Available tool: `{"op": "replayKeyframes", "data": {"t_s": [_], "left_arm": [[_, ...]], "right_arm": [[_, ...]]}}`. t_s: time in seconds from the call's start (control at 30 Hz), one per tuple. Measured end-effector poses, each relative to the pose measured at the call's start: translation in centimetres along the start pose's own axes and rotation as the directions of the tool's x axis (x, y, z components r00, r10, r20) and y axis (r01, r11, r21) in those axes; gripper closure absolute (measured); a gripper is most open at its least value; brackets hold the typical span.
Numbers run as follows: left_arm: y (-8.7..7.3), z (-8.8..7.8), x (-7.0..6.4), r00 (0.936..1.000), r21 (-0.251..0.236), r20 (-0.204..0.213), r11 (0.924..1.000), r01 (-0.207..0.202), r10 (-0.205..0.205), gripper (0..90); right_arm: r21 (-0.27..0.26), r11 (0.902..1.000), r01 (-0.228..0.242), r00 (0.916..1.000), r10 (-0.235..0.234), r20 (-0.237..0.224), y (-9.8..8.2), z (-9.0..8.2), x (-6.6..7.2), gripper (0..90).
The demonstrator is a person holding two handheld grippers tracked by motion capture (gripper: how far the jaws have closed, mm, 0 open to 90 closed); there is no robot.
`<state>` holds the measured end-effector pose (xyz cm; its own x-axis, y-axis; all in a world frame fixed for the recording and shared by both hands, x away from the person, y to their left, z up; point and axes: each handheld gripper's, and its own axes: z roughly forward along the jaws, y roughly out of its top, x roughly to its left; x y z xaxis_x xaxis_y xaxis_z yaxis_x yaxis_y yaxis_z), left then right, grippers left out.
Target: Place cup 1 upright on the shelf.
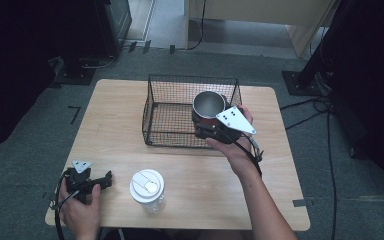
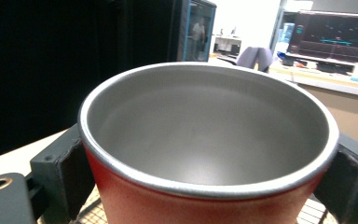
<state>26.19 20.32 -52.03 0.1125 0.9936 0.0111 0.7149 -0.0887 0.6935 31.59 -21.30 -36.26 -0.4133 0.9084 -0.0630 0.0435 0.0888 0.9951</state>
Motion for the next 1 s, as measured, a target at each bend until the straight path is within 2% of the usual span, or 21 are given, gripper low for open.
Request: {"op": "replayKeyframes", "data": {"t_s": [0.17,0.2,0.4,1.0], "left_arm": [[0.0,0.0,0.0,1.0000,-0.001,0.000,1.0000,0.001,-0.001,0.0],[0.0,0.0,0.0,1.0000,-0.001,0.000,1.0000,0.001,-0.001,0.1],[0.0,0.0,0.0,1.0000,0.001,0.001,1.0000,-0.001,0.001,0.1],[0.0,0.0,0.0,1.0000,0.001,0.000,1.0000,-0.001,0.001,0.1]], "right_arm": [[0.011,0.9998,-0.017,0.9990,0.017,0.043,-0.5,0.7,-0.9,7.2],[0.014,0.9997,-0.022,0.9978,0.021,0.063,-0.7,1.0,-1.2,7.2],[0.036,0.9984,-0.043,0.9937,0.039,0.105,-1.3,2.0,-2.0,7.2],[0.101,0.9923,-0.072,0.9835,0.054,0.173,-3.4,5.2,-2.7,7.2]]}}
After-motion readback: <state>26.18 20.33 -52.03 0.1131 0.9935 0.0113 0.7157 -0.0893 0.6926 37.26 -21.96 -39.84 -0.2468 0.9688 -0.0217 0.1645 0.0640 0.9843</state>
